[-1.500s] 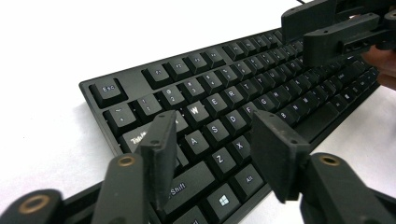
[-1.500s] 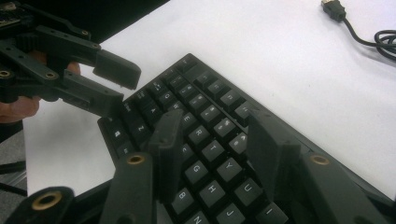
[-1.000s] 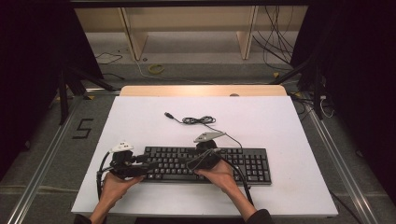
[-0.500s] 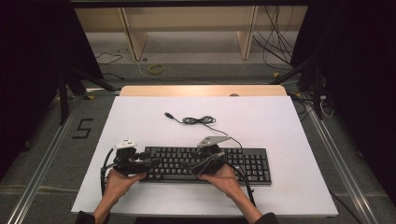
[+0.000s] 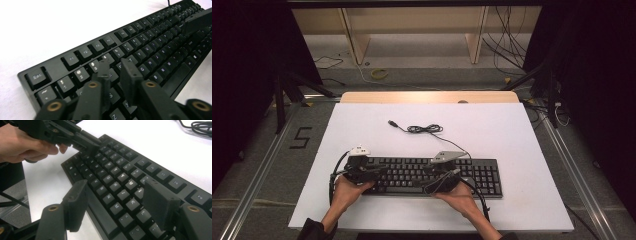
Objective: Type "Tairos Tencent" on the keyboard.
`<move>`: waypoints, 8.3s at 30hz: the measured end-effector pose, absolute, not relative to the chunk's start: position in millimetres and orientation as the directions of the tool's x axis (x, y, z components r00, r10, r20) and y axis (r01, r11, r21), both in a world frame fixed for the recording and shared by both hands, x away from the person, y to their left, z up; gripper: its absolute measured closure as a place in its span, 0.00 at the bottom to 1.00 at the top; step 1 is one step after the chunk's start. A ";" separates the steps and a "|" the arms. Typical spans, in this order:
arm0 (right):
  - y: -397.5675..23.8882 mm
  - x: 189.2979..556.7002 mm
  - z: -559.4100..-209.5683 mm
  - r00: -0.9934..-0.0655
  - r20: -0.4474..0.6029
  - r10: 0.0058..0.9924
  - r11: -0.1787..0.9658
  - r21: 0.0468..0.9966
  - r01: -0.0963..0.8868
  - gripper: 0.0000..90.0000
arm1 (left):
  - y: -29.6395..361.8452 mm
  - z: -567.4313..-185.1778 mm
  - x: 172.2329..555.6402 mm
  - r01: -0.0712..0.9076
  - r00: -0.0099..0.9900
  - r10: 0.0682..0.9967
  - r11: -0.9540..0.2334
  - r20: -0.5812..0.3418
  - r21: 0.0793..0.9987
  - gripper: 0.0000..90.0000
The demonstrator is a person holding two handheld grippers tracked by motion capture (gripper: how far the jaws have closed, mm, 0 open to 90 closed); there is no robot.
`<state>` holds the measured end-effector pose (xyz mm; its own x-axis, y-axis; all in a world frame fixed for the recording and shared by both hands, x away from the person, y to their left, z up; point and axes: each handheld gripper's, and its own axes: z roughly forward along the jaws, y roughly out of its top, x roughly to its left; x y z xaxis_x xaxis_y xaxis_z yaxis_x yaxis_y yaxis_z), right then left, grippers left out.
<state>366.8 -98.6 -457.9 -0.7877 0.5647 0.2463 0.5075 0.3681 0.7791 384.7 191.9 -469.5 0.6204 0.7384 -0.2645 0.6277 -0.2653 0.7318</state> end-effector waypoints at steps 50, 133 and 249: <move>-102.5 367.0 -457.8 -0.782 0.242 0.575 0.355 0.787 0.505 0.45 | 180.2 -468.4 390.0 0.650 0.620 0.732 -0.279 -0.281 0.707 0.79; -74.2 373.2 -468.9 -0.803 0.199 0.562 0.433 0.757 0.490 0.93 | 194.6 -461.0 356.7 0.573 0.693 0.649 -0.233 -0.313 0.786 0.46; -104.9 366.5 -454.5 -0.771 0.269 0.577 0.314 0.798 0.514 0.34 | 190.9 -462.0 382.5 0.637 0.605 0.732 -0.211 -0.311 0.742 0.40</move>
<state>366.5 -104.9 -454.5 -0.7708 0.5774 0.2693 0.5140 0.3139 0.7983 382.5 190.9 -462.0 0.6054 0.7324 -0.3115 0.6369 -0.2111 0.7415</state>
